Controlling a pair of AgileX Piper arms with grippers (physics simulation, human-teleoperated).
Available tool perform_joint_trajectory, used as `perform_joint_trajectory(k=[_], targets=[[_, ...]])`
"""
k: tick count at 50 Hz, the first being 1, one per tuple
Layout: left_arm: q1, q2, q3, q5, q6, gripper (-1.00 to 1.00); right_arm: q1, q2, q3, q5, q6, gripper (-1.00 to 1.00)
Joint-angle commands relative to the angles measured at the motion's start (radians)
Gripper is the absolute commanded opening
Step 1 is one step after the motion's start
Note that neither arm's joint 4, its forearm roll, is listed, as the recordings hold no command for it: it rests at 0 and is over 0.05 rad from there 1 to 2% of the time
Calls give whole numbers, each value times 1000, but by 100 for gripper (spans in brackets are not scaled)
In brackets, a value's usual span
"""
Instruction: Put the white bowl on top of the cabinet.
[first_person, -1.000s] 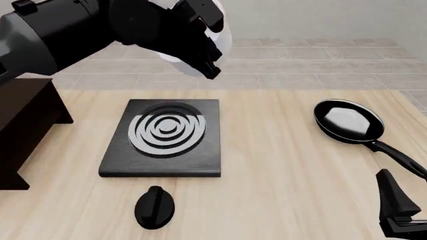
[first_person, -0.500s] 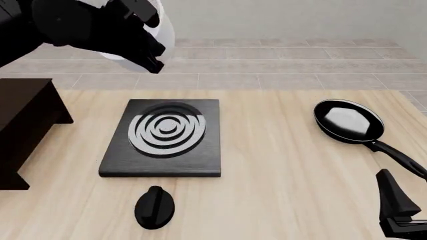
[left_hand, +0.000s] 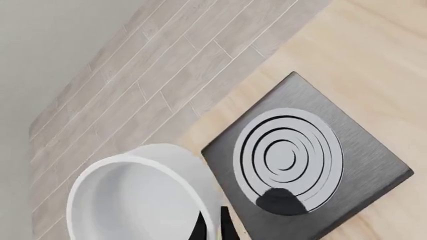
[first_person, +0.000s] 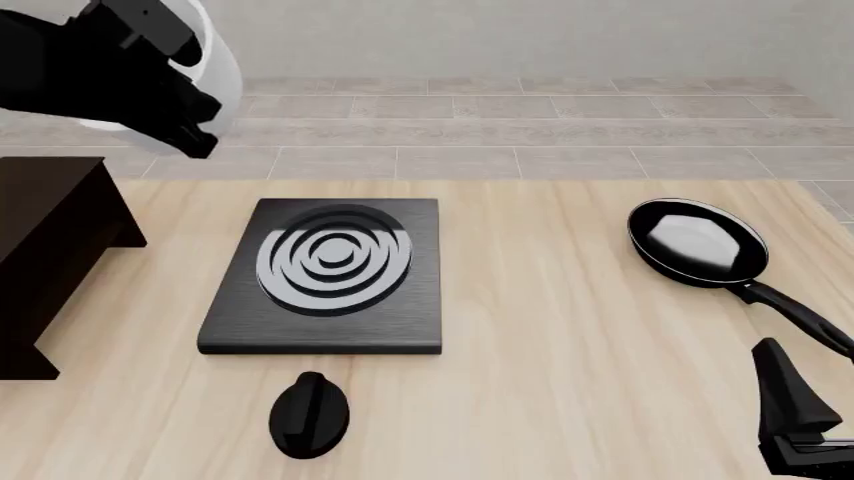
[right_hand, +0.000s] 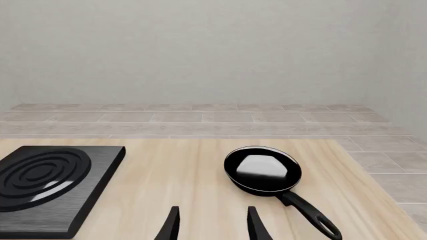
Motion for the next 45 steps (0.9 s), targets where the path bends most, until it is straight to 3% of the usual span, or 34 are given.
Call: perform_joint_trajectory(k=[1,8,15,28,40,45], targets=[[127,-50,-19,52,32,-100,0,0,0,0,0,100],[238,-40,-66,91,43,-100,0,0,0,0,0,100],[319,-41,-11,88,76,-100,0,0,0,0,0,100],[450,23,-93,124,53,-100,0,0,0,0,0,100],[539,17,26,58,59,-100,0,0,0,0,0,100],[564,37,27,48,32,-100,0,0,0,0,0,100]])
